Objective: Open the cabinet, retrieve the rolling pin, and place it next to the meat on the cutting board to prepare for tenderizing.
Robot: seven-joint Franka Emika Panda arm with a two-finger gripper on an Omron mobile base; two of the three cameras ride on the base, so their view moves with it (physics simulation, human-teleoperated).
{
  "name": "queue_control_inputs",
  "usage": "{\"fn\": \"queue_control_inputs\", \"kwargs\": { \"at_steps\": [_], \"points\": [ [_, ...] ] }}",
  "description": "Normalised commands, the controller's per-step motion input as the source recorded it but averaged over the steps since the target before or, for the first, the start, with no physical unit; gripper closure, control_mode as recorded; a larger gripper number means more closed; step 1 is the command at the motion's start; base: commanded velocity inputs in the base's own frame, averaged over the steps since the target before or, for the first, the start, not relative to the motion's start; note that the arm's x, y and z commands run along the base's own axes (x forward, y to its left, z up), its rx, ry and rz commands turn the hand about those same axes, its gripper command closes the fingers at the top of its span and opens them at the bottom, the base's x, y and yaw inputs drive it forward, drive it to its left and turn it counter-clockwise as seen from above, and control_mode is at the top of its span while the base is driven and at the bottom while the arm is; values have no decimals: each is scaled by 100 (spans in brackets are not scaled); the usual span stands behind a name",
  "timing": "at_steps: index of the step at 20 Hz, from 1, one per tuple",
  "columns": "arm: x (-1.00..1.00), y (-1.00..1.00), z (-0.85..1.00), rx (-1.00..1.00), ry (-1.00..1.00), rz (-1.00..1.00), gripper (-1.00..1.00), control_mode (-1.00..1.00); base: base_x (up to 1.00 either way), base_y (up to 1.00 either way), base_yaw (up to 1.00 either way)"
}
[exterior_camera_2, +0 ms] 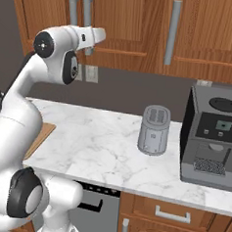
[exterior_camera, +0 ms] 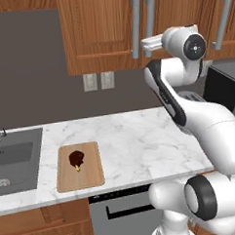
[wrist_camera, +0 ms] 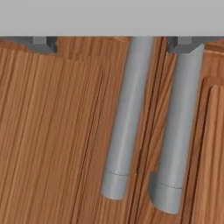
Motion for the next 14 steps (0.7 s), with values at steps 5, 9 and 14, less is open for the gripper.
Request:
{"fn": "queue_control_inputs", "kwargs": {
  "at_steps": [5,9,14],
  "points": [
    [36,0,0,10,0,-5,-100,-100,0,0,0],
    [31,6,0,11,0,-4,-100,-100,0,0,0],
    [25,18,-3,9,0,-3,-100,-100,0,0,0]
  ]
}}
